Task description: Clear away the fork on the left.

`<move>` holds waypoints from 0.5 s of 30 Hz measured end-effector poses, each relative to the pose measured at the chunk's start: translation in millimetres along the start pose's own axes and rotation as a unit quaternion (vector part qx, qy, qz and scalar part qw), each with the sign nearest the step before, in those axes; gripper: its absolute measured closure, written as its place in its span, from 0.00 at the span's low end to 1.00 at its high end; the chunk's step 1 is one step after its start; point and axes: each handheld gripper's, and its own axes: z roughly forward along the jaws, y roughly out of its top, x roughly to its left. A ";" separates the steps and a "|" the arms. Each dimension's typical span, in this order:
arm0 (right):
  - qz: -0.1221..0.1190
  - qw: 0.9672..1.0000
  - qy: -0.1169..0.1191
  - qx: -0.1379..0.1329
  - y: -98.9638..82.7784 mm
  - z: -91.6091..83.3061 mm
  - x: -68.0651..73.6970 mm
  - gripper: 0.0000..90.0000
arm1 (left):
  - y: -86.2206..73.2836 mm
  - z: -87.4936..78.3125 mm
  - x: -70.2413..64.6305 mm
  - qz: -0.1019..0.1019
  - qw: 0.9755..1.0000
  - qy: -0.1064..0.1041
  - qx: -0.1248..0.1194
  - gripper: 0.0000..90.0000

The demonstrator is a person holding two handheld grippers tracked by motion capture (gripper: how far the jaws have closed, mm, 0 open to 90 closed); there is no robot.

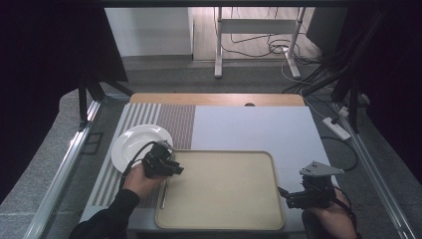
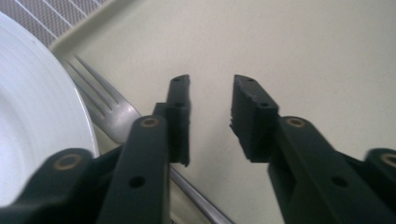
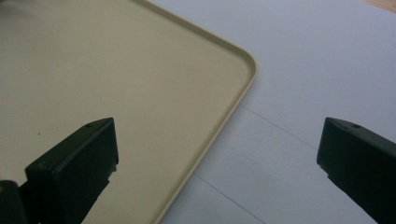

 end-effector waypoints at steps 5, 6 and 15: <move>0.001 1.000 0.000 -0.002 -0.1 -0.1 -0.2 0.00 | -2.5 -9.1 1.0 0.000 1.000 0.001 -0.028 0.60; 0.002 1.000 0.000 -0.002 -0.1 -0.1 -0.2 0.00 | -3.3 -10.6 1.8 0.000 1.000 0.003 -0.031 0.57; 0.001 1.000 0.000 -0.002 -0.1 -0.1 -0.1 0.00 | -10.6 -18.8 8.3 -0.016 0.998 0.010 -0.057 0.32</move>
